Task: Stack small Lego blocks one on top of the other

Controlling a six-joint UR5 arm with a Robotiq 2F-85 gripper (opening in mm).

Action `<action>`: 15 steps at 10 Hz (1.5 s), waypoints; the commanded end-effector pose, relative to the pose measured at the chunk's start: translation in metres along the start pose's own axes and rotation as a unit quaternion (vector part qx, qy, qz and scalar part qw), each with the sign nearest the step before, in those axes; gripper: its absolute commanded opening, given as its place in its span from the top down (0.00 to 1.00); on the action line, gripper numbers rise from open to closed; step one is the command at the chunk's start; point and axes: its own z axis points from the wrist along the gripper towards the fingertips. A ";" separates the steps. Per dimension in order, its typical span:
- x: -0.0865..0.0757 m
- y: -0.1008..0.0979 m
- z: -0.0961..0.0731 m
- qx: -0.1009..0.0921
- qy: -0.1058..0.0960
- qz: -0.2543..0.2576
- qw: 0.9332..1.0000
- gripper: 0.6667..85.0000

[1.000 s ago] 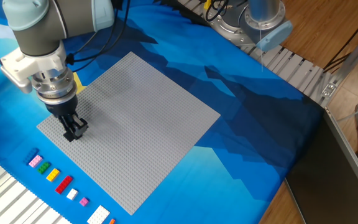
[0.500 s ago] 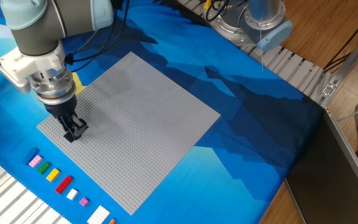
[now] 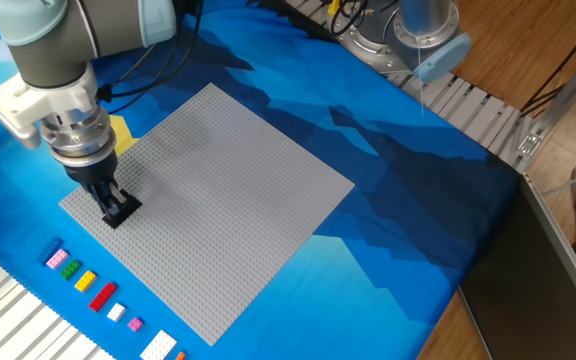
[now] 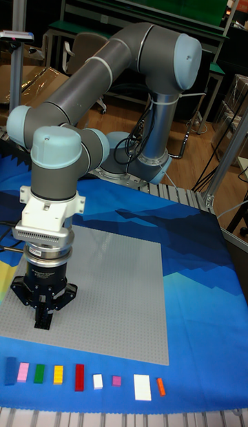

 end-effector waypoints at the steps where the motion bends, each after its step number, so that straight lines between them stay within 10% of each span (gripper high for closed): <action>1: -0.006 -0.003 0.000 0.003 -0.008 0.025 1.000 0.82; 3: -0.014 0.003 0.005 -0.003 -0.026 0.056 0.998 1.00; 15: 0.007 -0.005 -0.002 0.008 -0.014 0.074 0.997 1.00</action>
